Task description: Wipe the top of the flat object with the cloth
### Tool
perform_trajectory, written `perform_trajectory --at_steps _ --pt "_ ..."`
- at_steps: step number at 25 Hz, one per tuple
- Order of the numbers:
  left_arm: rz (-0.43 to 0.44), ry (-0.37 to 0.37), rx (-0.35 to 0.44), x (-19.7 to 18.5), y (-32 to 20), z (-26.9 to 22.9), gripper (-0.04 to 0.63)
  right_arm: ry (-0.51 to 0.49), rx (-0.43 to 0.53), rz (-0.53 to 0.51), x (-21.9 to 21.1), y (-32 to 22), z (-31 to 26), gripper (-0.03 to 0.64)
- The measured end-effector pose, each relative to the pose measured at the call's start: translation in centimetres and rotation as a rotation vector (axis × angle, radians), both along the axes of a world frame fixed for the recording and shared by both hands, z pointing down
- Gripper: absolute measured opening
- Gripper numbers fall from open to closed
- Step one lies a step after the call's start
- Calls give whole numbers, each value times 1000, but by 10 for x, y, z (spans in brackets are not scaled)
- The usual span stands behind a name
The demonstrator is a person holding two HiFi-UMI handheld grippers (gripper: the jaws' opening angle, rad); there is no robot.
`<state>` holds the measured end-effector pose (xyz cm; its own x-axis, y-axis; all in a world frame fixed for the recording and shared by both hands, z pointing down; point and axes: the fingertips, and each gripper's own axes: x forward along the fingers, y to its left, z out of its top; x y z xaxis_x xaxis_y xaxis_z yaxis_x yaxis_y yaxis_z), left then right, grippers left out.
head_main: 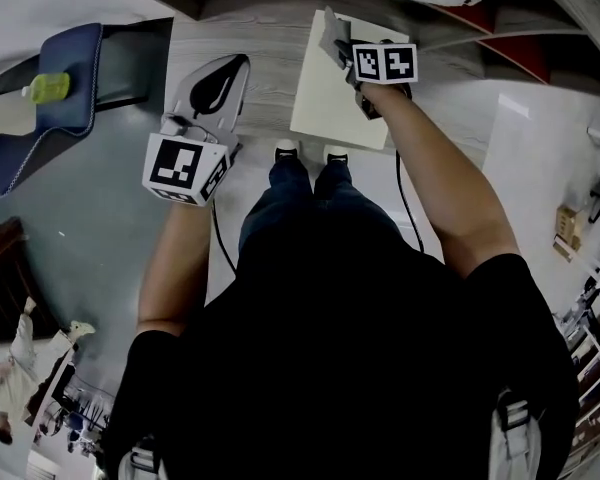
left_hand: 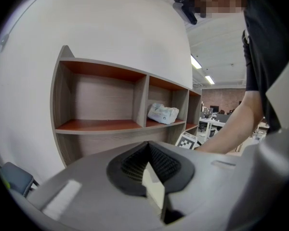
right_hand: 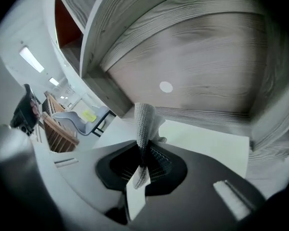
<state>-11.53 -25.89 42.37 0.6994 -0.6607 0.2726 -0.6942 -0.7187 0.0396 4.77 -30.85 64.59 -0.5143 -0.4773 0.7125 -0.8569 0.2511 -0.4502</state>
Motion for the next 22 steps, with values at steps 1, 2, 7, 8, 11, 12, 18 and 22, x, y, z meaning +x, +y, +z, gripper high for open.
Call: perform_trajectory --at_steps 1,2,7,8,11,12,18,22 --pt "-1 -1 -1 -2 0 1 1 -23 -5 -12 -11 0 -1 17" --pt "-3 -1 -2 -3 1 1 0 -47 -13 -21 -21 1 -2 18" --pt "-8 -3 -10 -9 4 6 0 -127 -57 -83 -54 14 7 17" --pt "-9 -5 -12 -10 4 7 0 -128 -69 -88 -56 17 11 18" --pt "-10 -10 -17 -12 3 9 2 -112 -113 -90 -53 27 28 17" --pt "-10 -11 -17 -13 3 9 0 -101 -127 -88 -50 29 35 17" --pt "-2 -13 -15 -12 4 8 1 -20 -181 -70 -23 42 60 18" --pt "5 -15 -12 -8 4 7 0 0 -193 -45 -5 47 66 18"
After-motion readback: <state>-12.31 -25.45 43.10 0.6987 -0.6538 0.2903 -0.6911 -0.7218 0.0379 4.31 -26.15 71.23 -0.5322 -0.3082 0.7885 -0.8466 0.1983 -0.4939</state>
